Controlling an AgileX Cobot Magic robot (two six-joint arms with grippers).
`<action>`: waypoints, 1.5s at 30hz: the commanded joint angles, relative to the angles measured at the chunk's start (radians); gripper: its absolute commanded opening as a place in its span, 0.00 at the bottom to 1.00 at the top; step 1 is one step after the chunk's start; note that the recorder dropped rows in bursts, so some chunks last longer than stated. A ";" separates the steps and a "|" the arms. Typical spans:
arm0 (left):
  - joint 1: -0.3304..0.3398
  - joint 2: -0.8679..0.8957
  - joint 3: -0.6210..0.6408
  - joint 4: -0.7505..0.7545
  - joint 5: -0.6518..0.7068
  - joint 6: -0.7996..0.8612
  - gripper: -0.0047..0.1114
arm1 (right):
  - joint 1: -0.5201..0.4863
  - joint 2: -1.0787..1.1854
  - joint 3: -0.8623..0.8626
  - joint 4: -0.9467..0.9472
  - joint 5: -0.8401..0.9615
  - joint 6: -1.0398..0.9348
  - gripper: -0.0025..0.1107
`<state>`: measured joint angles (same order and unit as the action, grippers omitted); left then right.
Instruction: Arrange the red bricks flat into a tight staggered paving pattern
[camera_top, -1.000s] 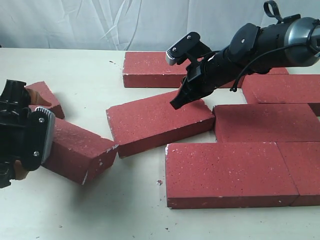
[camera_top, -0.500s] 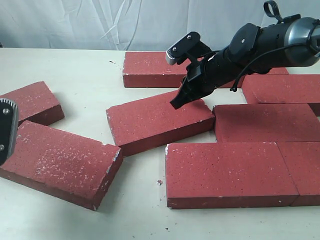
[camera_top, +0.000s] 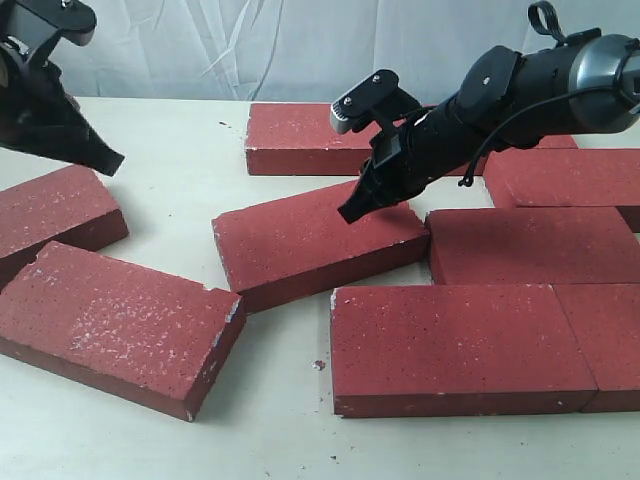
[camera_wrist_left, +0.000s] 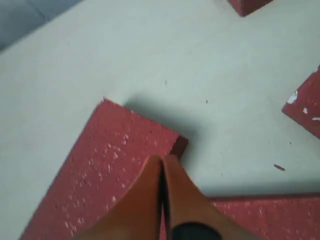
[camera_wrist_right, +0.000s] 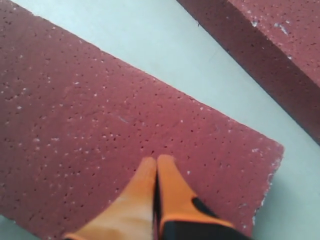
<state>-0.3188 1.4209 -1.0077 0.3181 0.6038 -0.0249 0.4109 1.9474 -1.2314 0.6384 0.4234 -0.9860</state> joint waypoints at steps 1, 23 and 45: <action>-0.003 0.110 -0.132 -0.129 0.317 -0.032 0.04 | -0.002 -0.001 -0.001 0.001 0.000 0.000 0.01; -0.003 0.364 -0.175 -0.327 0.061 0.297 0.04 | -0.004 -0.139 -0.001 -0.494 0.168 0.504 0.01; -0.005 0.490 -0.209 -0.688 0.058 0.675 0.04 | 0.078 -0.066 -0.001 -0.275 0.408 0.124 0.01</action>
<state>-0.3188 1.8936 -1.2045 -0.3520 0.6685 0.6405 0.4859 1.8591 -1.2314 0.3988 0.8610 -0.8526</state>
